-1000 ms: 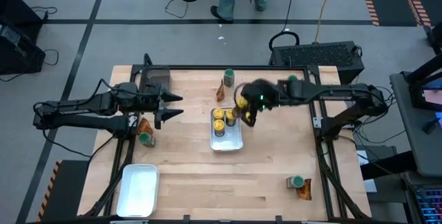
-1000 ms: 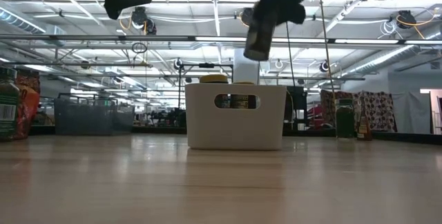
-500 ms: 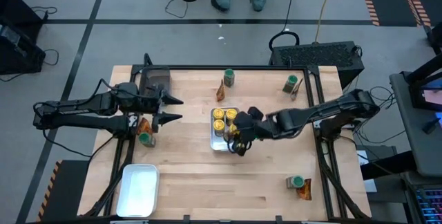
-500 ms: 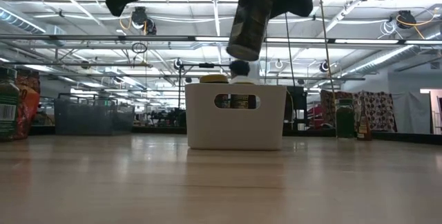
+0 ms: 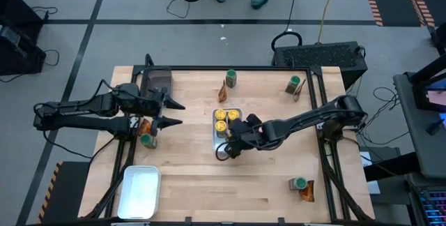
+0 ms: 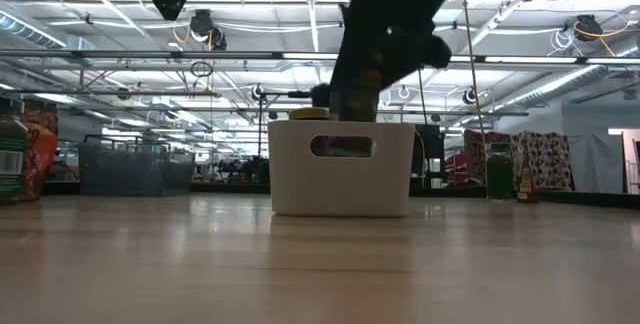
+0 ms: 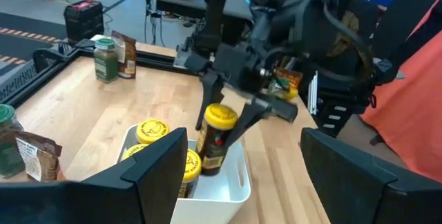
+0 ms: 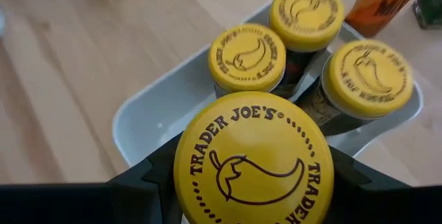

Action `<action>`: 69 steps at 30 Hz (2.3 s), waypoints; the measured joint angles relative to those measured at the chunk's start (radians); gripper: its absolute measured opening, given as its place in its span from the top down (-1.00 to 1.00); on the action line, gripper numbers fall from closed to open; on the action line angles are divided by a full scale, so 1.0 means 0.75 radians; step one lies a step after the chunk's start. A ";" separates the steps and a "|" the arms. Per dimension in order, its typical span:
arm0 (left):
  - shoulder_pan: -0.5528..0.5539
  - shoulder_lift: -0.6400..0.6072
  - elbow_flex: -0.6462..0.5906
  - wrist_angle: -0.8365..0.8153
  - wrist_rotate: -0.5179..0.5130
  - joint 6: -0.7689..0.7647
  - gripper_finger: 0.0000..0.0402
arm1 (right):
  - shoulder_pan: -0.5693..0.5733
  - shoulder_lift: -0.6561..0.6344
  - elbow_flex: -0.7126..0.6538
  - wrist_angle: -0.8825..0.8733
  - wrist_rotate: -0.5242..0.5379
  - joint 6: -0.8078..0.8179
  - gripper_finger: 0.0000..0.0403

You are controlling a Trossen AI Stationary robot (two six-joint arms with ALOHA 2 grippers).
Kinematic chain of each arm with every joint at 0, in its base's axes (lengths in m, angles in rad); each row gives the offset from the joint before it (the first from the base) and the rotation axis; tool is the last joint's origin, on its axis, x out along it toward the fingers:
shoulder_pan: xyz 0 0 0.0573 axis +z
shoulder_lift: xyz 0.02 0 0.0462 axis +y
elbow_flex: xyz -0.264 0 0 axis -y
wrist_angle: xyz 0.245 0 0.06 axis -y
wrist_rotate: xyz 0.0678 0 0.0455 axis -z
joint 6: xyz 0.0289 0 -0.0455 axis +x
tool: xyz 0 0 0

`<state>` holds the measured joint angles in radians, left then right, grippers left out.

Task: Sort spices by type
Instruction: Put the yellow spice bottle into the top white bin, then put the top center brown spice pouch into the black transparent bin

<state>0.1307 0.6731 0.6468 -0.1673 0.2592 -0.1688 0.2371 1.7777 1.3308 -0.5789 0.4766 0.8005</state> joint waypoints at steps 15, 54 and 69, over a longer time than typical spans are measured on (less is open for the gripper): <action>0.000 0.001 0.001 0.002 -0.035 -0.040 -0.42 | -0.128 0.073 -0.001 -0.002 -0.049 -0.163 0.00; 0.000 0.001 0.001 0.004 -0.115 -0.042 -0.42 | -0.274 -0.142 0.419 -0.606 -0.289 -0.403 -0.40; 0.000 0.001 0.001 0.005 -0.151 -0.134 -0.42 | -0.806 -0.132 0.435 -0.271 -0.472 -0.941 -0.39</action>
<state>0.1307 0.6739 0.6472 -0.1637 0.1459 -0.2694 -0.3677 1.6790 1.6573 -0.7821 0.1227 0.0948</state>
